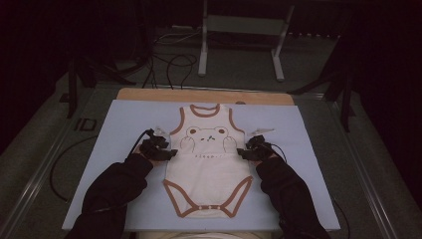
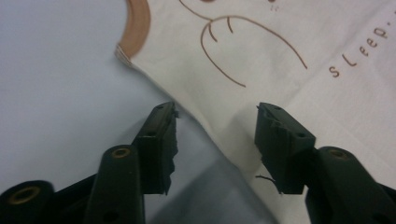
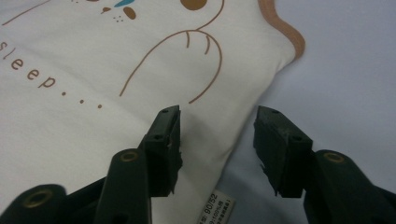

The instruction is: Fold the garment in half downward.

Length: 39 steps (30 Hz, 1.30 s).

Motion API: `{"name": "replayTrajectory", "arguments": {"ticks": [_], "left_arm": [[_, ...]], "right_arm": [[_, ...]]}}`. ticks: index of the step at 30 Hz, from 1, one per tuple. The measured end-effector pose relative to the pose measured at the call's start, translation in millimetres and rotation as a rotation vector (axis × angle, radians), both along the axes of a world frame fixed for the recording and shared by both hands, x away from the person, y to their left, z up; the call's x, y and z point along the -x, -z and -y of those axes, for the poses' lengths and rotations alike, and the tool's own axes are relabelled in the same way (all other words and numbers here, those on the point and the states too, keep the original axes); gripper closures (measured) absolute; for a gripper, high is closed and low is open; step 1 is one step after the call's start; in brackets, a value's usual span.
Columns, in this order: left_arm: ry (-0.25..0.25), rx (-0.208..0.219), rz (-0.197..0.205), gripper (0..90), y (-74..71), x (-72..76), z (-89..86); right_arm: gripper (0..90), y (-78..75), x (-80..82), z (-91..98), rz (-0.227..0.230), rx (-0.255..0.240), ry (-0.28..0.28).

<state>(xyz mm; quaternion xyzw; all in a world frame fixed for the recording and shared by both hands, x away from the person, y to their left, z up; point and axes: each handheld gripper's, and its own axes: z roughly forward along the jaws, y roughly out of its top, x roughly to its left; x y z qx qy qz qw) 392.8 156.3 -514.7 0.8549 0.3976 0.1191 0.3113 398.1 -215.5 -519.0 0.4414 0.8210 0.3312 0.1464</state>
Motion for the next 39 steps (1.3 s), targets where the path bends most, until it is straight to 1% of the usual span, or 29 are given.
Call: {"name": "replayTrajectory", "arguments": {"ticks": [2, 4, 7, 9, 13, 16, 18, 19, 20, 22, 24, 25, 27, 32, 35, 39], "left_arm": [[-0.015, 0.010, -0.003, 54.3, 0.1, -1.1, 0.2], [-0.016, 0.009, -0.002, 58.2, 0.3, -1.2, 2.1], [-0.011, 0.008, -0.004, 62.8, 0.1, -1.5, 5.4], [-0.018, 0.009, -0.010, 64.8, -0.3, -2.7, 6.9], [-0.044, 0.017, -0.023, 72.6, -0.8, -5.4, 7.4], [-0.062, 0.022, -0.027, 78.6, -0.7, -6.8, 7.2], [-0.061, 0.035, -0.045, 85.3, -1.1, -7.9, 7.3], [-0.061, 0.035, -0.046, 88.3, -1.2, -8.0, 7.9], [-0.054, 0.029, -0.043, 88.7, -1.6, -7.9, 8.6], [-0.053, 0.032, -0.041, 89.4, -1.8, -7.8, 8.4], [-0.059, 0.052, -0.051, 89.9, -2.7, -8.2, 5.8], [-0.061, 0.057, -0.048, 90.0, -3.3, -8.2, 4.6], [-0.063, 0.067, -0.052, 90.0, -5.3, -8.0, 2.9], [-0.053, 0.074, -0.038, 90.0, -11.8, -7.0, 1.6], [-0.043, 0.071, -0.034, 90.0, -15.6, -6.7, 1.3], [-0.028, 0.084, -0.027, 90.0, -19.2, -5.9, -1.3]], "right_arm": [[59.4, -0.5, -0.8, 0.6, -0.004, 0.003, 0.006], [62.5, -0.7, -0.5, -0.1, -0.004, 0.008, 0.002], [68.0, -1.4, 0.1, -1.8, 0.001, 0.025, -0.030], [70.5, -1.6, 0.0, -2.3, 0.000, 0.028, -0.039], [81.8, -3.1, -1.4, -3.5, -0.006, 0.046, -0.046], [87.7, -3.6, -1.7, -5.8, -0.013, 0.048, -0.047], [88.9, -4.2, -1.8, -7.3, -0.011, 0.058, -0.048], [89.2, -4.2, -1.8, -7.4, -0.011, 0.056, -0.046], [89.4, -4.2, -1.7, -7.0, -0.013, 0.050, -0.043], [89.8, -4.0, -1.8, -5.6, -0.012, 0.037, -0.040], [90.0, -5.3, -1.4, -3.6, -0.014, 0.019, -0.036], [90.0, -6.3, -1.1, -2.7, -0.014, 0.011, -0.036], [90.0, -8.3, -0.6, -1.4, -0.009, 0.002, -0.039], [90.0, -13.9, 0.9, -0.5, -0.003, -0.013, -0.052], [90.0, -17.7, 2.0, 0.8, 0.003, -0.021, -0.056], [90.0, -22.0, 3.8, 3.1, 0.011, -0.031, -0.060]]}}
